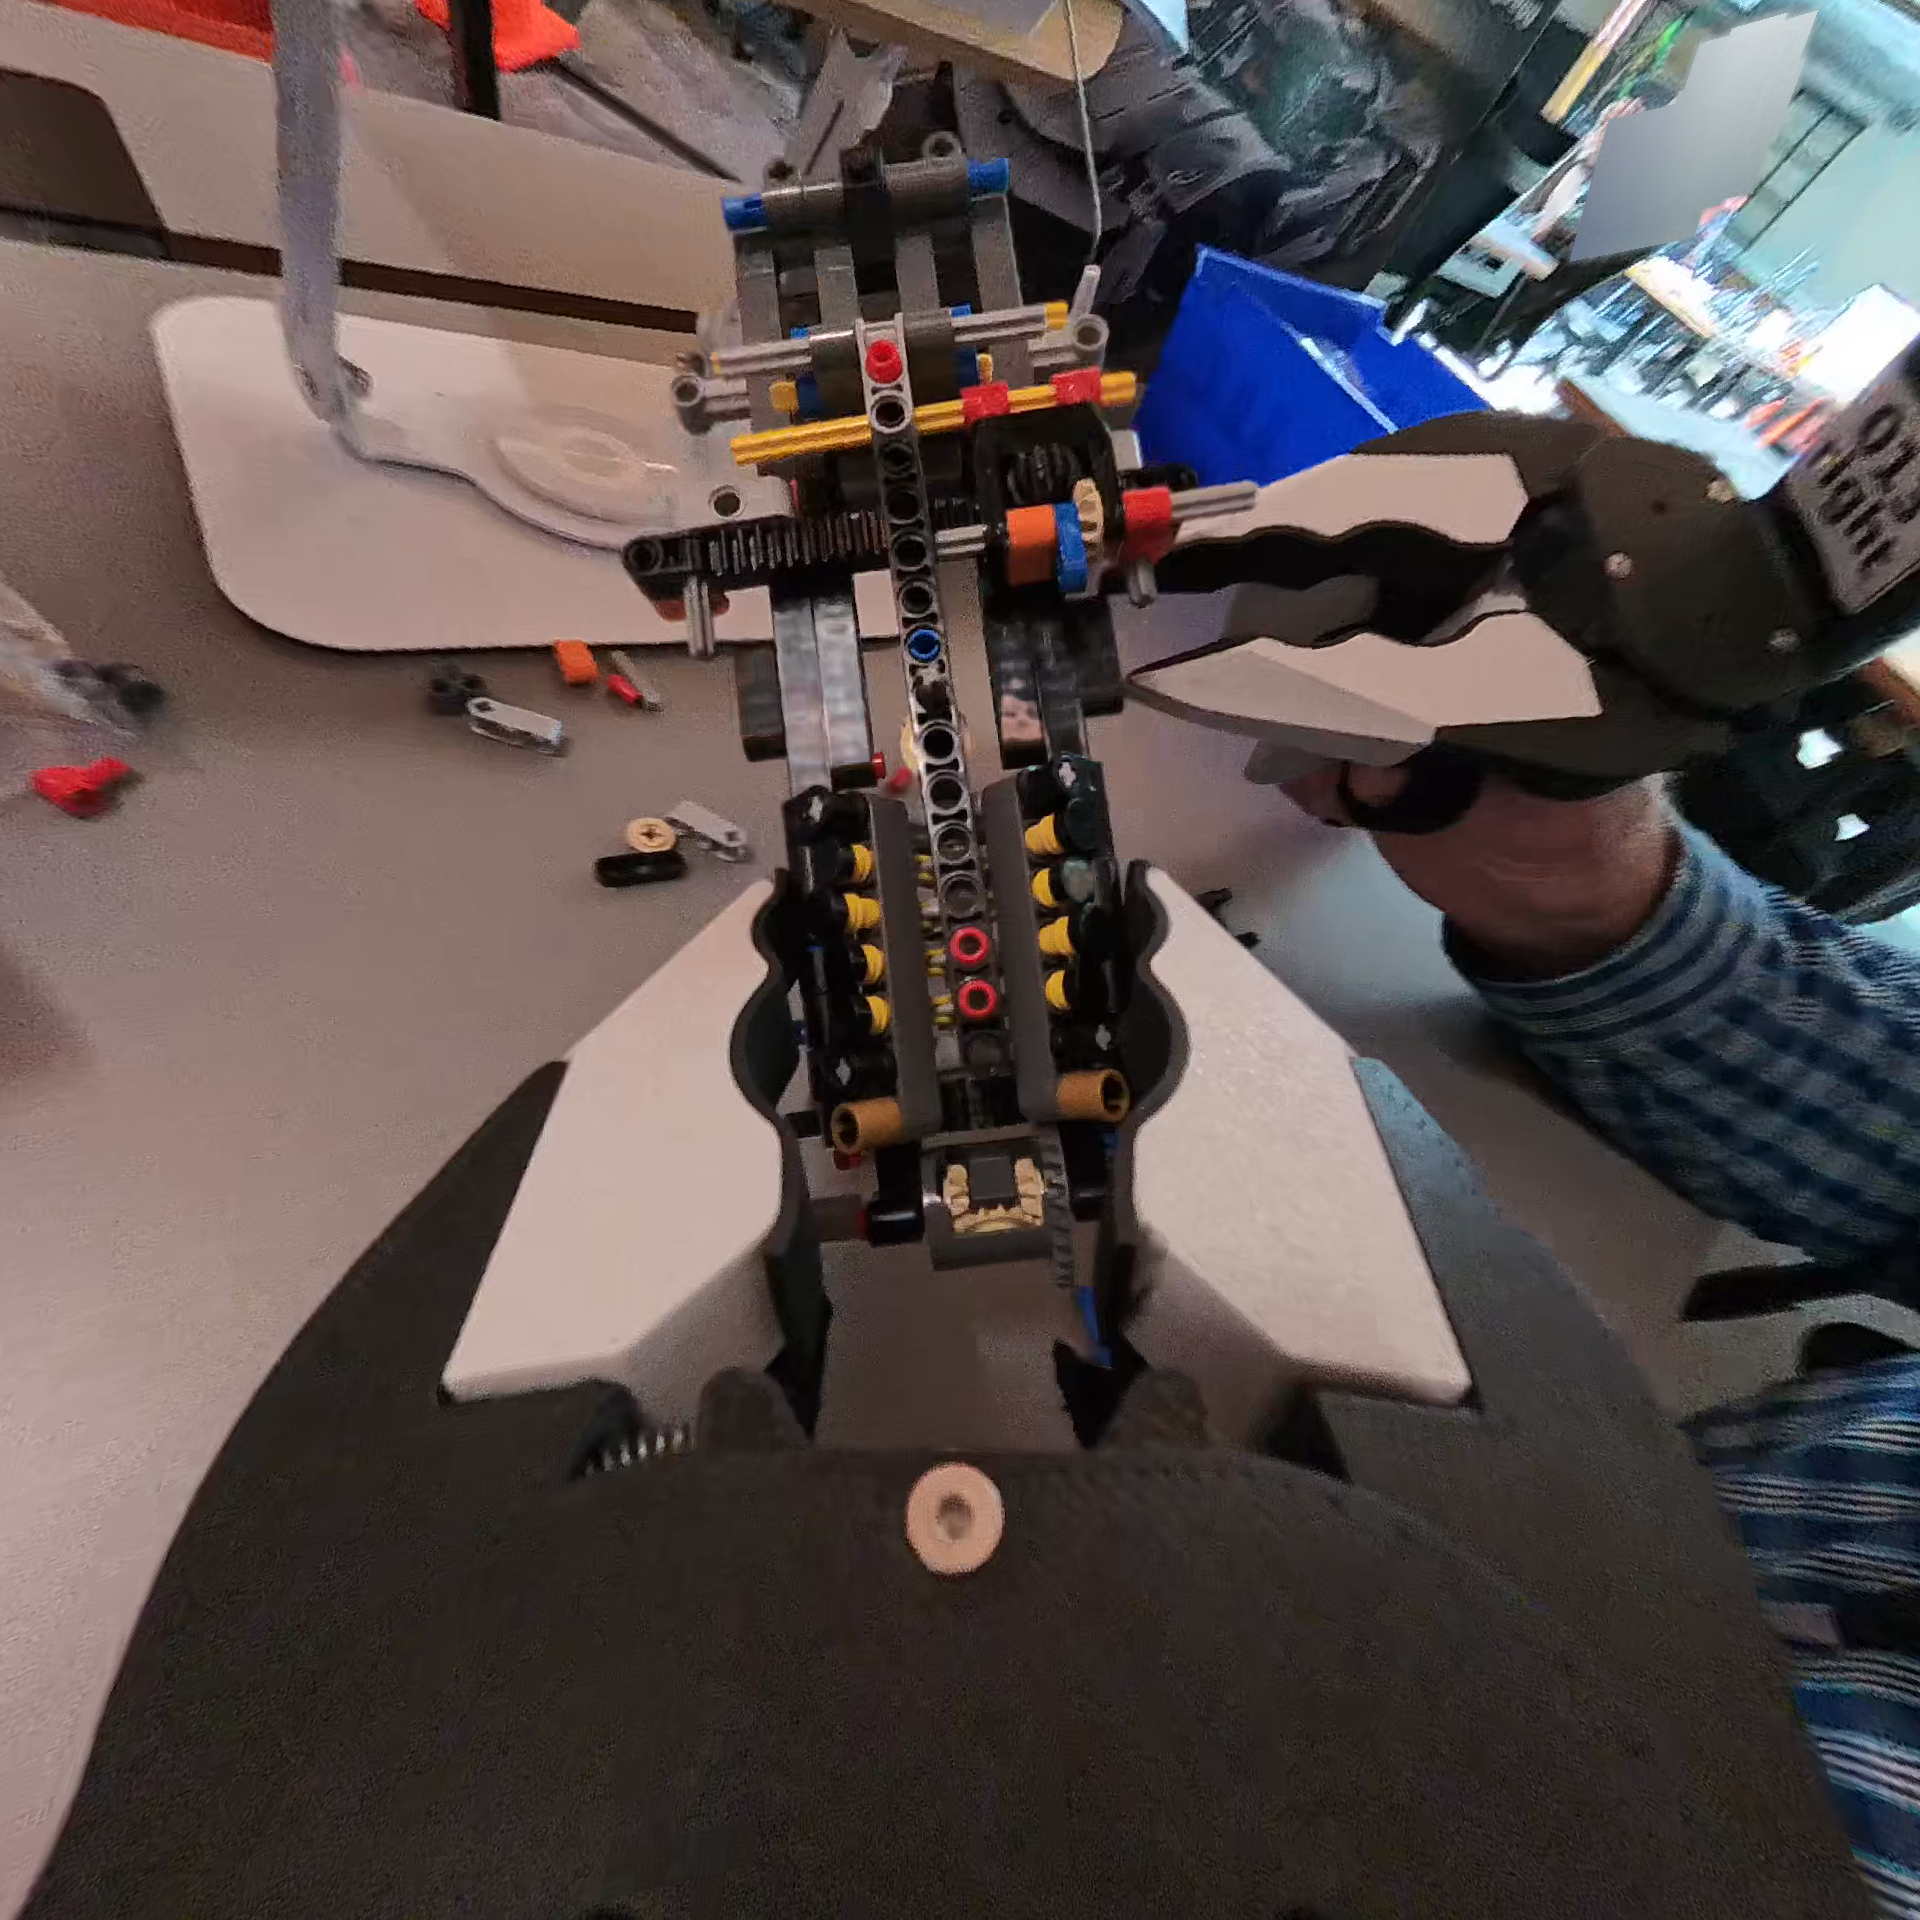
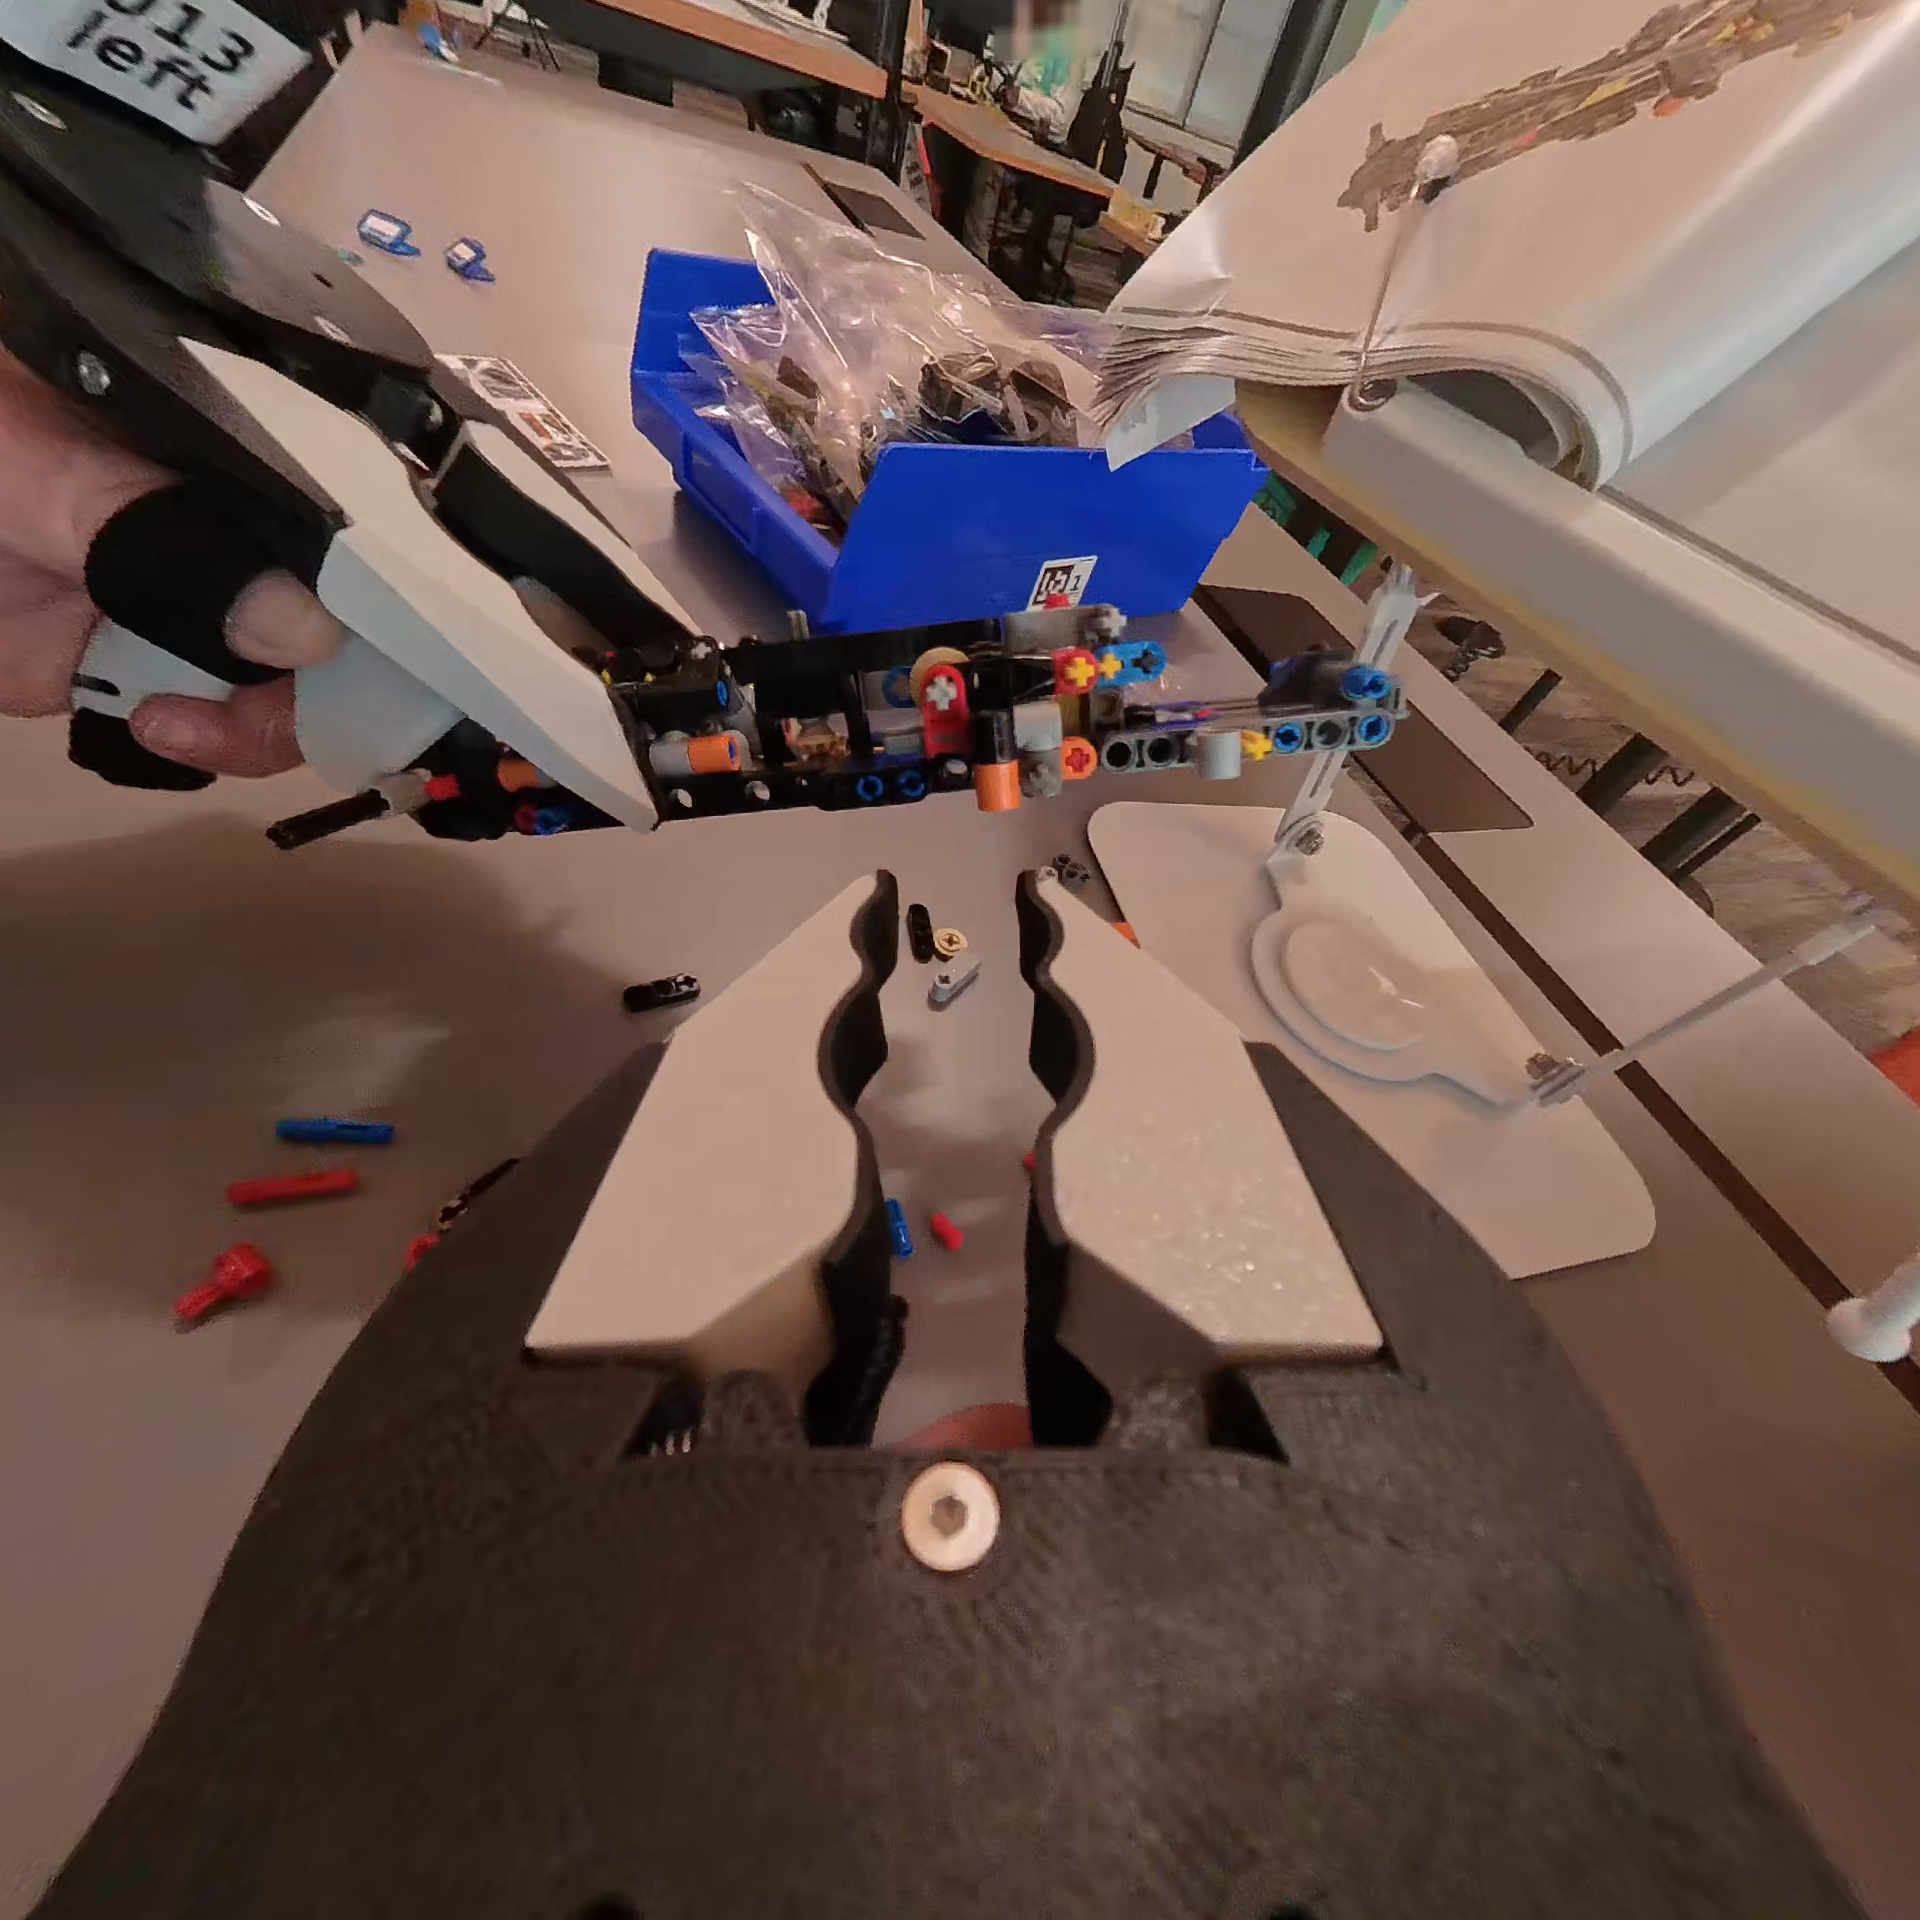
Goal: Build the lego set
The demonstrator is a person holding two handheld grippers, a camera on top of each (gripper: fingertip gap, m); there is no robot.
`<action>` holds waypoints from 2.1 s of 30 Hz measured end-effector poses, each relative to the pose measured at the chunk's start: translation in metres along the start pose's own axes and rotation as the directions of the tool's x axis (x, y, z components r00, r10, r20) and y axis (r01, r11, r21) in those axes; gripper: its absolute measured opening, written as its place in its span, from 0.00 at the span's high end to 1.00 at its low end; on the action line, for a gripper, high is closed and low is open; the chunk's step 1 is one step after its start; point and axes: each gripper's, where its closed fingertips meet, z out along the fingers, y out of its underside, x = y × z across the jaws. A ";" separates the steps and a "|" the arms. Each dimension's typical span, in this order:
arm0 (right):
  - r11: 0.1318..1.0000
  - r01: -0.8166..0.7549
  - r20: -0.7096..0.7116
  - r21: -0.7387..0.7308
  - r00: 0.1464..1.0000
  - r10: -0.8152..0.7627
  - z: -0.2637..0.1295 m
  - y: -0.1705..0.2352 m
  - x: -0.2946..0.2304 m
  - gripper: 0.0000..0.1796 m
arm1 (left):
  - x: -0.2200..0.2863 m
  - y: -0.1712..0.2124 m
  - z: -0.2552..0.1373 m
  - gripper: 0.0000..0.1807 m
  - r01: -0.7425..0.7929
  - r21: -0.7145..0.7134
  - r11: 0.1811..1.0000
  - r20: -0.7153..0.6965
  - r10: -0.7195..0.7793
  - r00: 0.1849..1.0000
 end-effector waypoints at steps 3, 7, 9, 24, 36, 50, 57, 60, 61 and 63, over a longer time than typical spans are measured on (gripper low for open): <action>0.999 -0.019 0.014 0.032 1.000 0.019 -0.002 -0.006 -0.002 0.91 | 0.006 0.000 0.002 0.67 0.081 0.014 0.997 -0.075 -0.080 0.994; 0.995 -0.037 0.012 0.093 0.999 0.036 -0.009 -0.018 -0.001 0.95 | 0.014 0.002 0.006 0.67 0.180 0.006 0.984 -0.178 -0.177 0.968; 0.993 -0.045 0.002 0.105 0.999 0.045 -0.011 -0.021 0.002 0.99 | 0.018 0.004 0.008 0.67 0.210 -0.002 0.978 -0.215 -0.205 0.955; 0.990 -0.070 0.007 0.122 0.998 0.070 -0.016 -0.025 0.006 0.98 | 0.015 -0.001 0.007 0.67 0.155 0.038 0.987 -0.207 -0.144 0.968; 0.994 -0.070 -0.019 0.081 0.997 0.072 -0.013 -0.010 0.017 0.95 | -0.025 0.008 -0.027 0.67 -0.060 -0.042 0.997 0.008 0.060 0.998; 1.000 0.004 -0.035 -0.018 0.999 -0.005 0.002 0.020 0.012 0.95 | -0.087 0.069 -0.076 0.66 -0.232 -0.342 0.911 0.164 0.301 0.939; 0.997 0.049 -0.036 -0.054 0.998 -0.051 0.007 0.029 0.007 0.94 | -0.093 0.087 -0.079 0.66 -0.256 -0.410 0.875 0.159 0.345 0.925; 0.996 0.063 -0.038 -0.069 0.997 -0.065 0.008 0.033 0.007 0.94 | -0.095 0.091 -0.079 0.66 -0.258 -0.419 0.870 0.155 0.348 0.924; 0.995 0.065 -0.039 -0.073 0.997 -0.068 0.009 0.034 0.008 0.94 | -0.095 0.090 -0.079 0.66 -0.258 -0.414 0.873 0.156 0.347 0.925; 0.995 0.067 -0.037 -0.077 0.997 -0.070 0.009 0.035 0.007 0.94 | -0.095 0.091 -0.079 0.66 -0.258 -0.416 0.872 0.152 0.347 0.926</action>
